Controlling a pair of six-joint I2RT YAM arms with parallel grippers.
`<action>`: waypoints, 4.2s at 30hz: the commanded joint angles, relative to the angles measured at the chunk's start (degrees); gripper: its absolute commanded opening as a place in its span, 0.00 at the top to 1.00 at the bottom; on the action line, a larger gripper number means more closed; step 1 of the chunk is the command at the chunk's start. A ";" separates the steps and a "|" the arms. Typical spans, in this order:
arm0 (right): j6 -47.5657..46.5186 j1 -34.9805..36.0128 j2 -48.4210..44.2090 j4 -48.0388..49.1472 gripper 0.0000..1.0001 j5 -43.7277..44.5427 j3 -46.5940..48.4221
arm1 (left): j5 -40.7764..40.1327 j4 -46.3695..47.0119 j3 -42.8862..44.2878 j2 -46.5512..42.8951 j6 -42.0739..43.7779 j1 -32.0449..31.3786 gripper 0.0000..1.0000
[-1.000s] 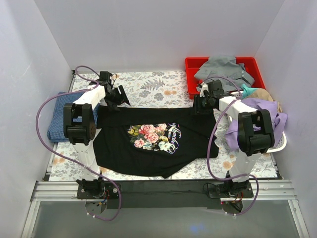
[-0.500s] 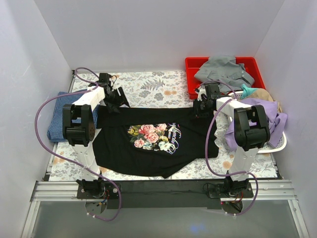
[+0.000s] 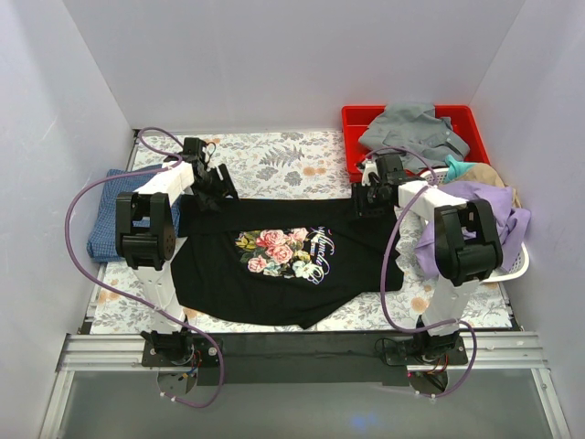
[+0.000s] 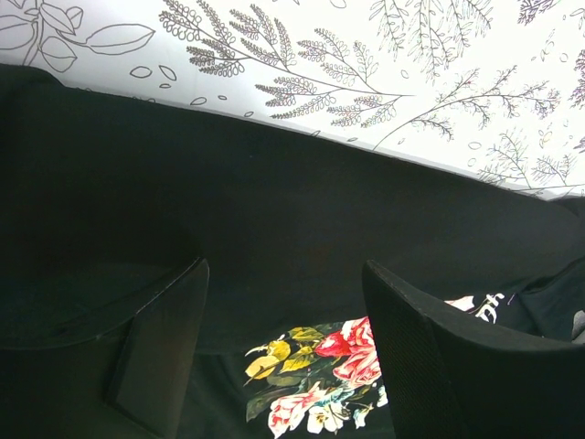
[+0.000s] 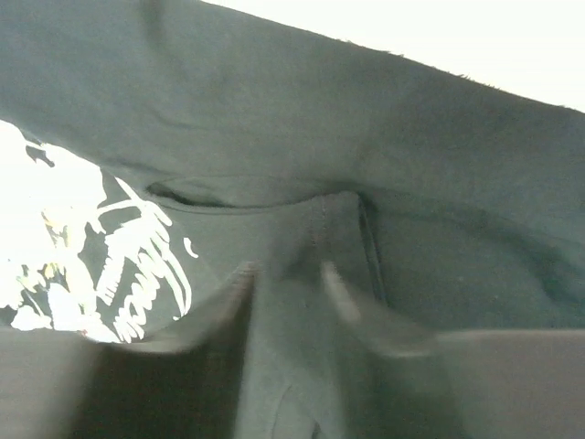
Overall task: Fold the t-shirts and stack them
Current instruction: Fold the tshirt
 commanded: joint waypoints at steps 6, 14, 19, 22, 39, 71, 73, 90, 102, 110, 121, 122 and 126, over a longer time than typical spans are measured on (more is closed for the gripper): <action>-1.93 0.46 -2.32 1.85 0.13 5.24 1.10 | 0.68 2.58 -1.73 -4.40 0.50 -0.21 0.27; -2.20 0.63 3.05 1.23 0.32 5.07 2.52 | 1.04 2.32 -1.82 -3.17 0.50 -0.21 0.26; -2.38 1.34 3.05 1.23 0.57 5.15 2.25 | 0.16 1.88 -1.82 -2.46 0.68 -0.21 0.27; -2.29 1.69 1.56 1.23 0.90 6.29 1.73 | -0.02 1.80 -2.00 -2.37 0.59 -0.21 0.27; 0.17 9.94 -10.31 -5.78 0.99 10.34 -0.38 | -0.64 1.53 -2.61 -2.11 0.50 -0.21 0.30; 8.35 14.96 -5.13 -5.10 0.54 42.68 -0.83 | -1.95 1.00 -5.86 -3.43 0.77 -0.47 0.32; 7.82 14.09 -3.99 -5.27 0.54 41.63 0.31 | -2.48 1.27 -6.22 -3.69 0.85 -0.47 0.32; 13.18 14.61 -15.31 -17.48 0.58 42.42 -11.28 | -2.48 0.92 -5.60 -1.32 1.64 -0.47 0.32; 14.60 15.40 -18.32 -13.80 0.50 46.72 -7.78 | -1.08 1.35 -5.34 -1.32 1.30 -0.47 0.30; 10.89 12.85 -5.04 -6.85 0.50 45.23 -0.04 | 1.03 3.20 -7.27 -4.13 1.56 -0.65 0.15; 12.47 12.59 -9.60 -7.82 0.50 43.12 -8.89 | 0.07 2.23 -6.57 -2.73 2.00 -0.65 0.12; 12.82 12.67 -11.09 -8.08 0.50 43.12 -9.52 | 0.15 2.23 -6.48 -2.55 2.00 -0.65 0.12; 13.96 12.94 -13.38 -10.19 0.50 43.56 -11.54 | 0.16 2.06 -5.69 -1.50 2.00 -0.74 0.12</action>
